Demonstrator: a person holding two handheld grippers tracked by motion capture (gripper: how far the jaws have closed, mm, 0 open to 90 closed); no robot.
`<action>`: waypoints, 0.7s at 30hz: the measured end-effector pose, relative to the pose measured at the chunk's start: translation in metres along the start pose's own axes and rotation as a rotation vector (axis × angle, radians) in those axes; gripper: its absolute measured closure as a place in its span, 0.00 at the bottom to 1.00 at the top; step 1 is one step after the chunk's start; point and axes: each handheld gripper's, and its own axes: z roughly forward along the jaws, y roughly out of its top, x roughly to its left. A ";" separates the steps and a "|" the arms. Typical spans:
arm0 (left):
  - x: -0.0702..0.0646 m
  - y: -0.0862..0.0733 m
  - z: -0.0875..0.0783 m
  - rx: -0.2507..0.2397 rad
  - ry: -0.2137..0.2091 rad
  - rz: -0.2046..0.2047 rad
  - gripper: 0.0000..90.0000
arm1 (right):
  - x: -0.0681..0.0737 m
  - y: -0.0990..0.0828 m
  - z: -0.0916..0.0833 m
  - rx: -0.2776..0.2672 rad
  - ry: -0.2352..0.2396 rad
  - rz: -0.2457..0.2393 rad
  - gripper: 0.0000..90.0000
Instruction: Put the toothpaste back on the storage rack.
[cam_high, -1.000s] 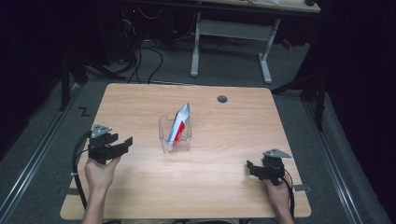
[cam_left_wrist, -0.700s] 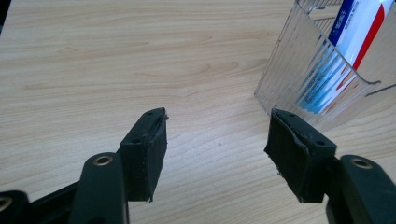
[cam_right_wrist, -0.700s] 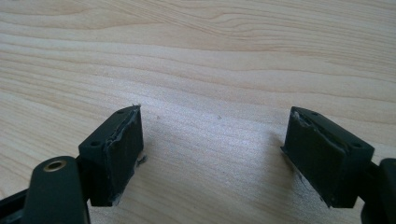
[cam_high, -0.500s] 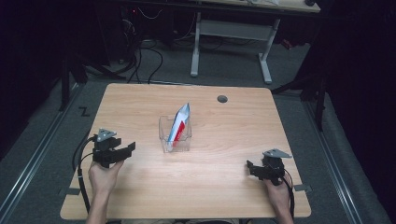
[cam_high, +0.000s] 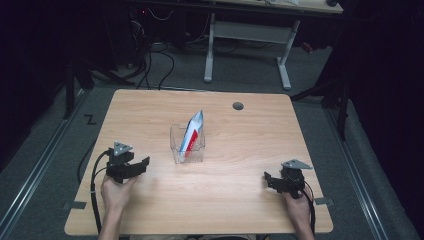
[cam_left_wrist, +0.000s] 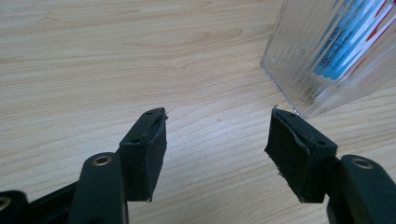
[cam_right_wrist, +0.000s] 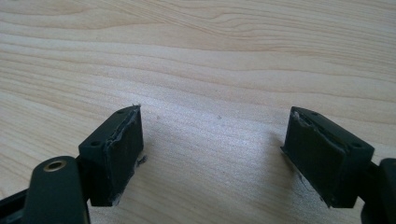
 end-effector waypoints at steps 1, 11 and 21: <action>0.000 0.000 0.000 0.000 0.000 0.000 0.42 | 0.000 0.000 0.000 0.000 0.000 0.000 0.22; -0.008 -0.008 0.014 0.032 0.002 0.018 0.42 | 0.000 0.000 0.000 0.000 0.000 0.000 0.22; -0.012 -0.018 0.025 0.041 0.006 0.012 0.42 | 0.000 0.000 0.000 0.000 0.000 0.000 0.22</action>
